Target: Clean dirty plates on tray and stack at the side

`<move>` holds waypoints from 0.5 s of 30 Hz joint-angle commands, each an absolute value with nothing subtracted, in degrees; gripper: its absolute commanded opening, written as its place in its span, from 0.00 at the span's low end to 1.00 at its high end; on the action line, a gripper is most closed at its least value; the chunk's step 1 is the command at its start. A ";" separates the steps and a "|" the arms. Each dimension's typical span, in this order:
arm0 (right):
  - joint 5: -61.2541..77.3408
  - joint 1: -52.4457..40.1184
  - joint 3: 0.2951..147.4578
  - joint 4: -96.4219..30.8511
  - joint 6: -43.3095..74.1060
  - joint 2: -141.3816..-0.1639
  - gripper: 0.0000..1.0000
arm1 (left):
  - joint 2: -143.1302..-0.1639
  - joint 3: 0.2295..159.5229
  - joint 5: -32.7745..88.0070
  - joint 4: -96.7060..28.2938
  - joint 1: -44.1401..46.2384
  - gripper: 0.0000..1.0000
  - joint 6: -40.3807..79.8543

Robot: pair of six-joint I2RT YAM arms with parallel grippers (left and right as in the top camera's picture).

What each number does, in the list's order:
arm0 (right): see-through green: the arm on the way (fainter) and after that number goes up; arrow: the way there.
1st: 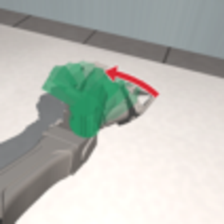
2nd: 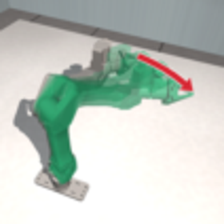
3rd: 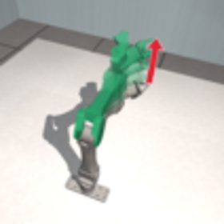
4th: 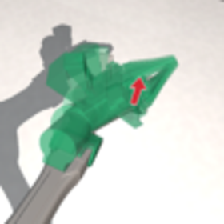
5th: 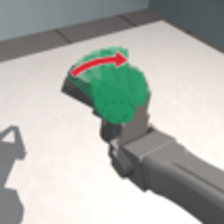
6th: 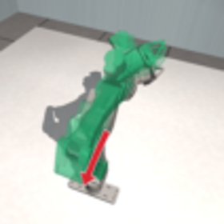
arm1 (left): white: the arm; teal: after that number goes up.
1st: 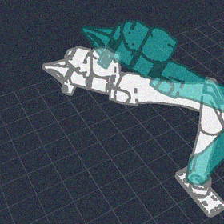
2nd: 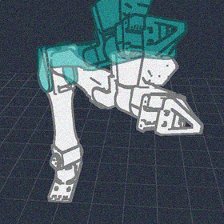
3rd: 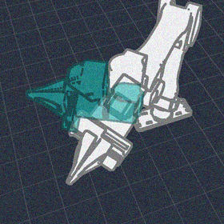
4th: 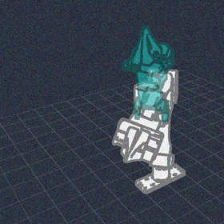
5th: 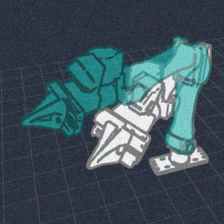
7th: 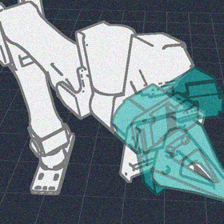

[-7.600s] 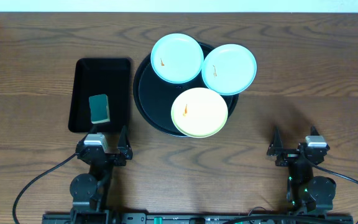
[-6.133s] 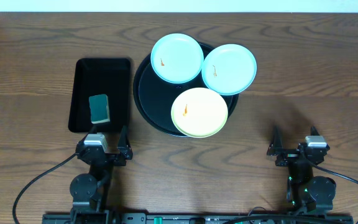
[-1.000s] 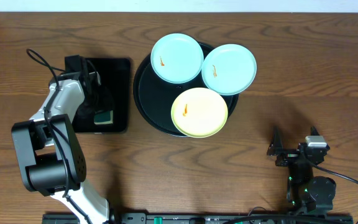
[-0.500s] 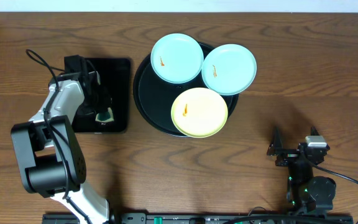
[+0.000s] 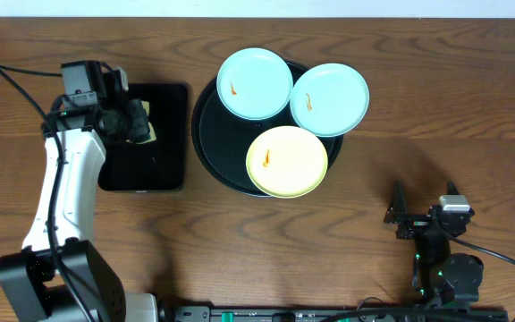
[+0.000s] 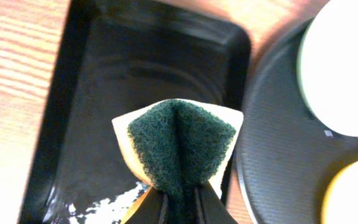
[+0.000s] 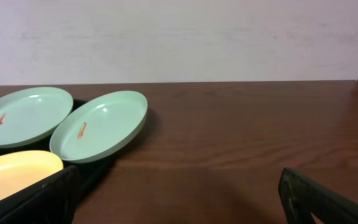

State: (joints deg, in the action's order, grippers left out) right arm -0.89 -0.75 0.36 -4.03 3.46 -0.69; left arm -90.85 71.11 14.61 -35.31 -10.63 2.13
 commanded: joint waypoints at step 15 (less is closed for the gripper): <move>-0.19 -0.08 0.32 -4.34 4.21 -0.43 0.99 | -91.22 73.06 50.15 -35.86 -24.38 0.08 6.50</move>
State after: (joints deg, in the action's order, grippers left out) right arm -0.84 -0.75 0.36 -4.03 3.46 -0.69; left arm -91.02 71.20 40.36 -36.84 -23.14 6.15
